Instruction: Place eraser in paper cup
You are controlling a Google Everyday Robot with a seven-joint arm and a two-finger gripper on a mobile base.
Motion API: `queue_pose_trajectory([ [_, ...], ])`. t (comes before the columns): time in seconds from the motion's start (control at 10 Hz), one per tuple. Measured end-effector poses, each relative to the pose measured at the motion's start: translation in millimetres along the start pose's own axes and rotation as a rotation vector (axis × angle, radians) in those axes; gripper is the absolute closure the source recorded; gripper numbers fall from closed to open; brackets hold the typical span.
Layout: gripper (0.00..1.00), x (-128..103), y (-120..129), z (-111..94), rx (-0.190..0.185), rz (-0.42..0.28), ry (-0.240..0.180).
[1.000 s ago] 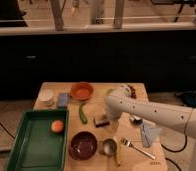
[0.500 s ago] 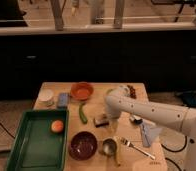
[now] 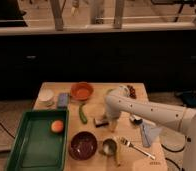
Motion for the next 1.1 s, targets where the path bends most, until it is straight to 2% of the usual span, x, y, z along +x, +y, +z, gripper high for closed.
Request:
queue_pose_trajectory([
  [0.4,0.92,2,3,3,-0.01,0.009,-0.003],
  [0.5,0.97,3,3,2,-0.01,0.009,-0.002],
  [0.7,0.97,6,5,-1,-0.007,0.007,0.004],
  [1.1,0.97,8,8,-37,0.029,0.001,0.008],
])
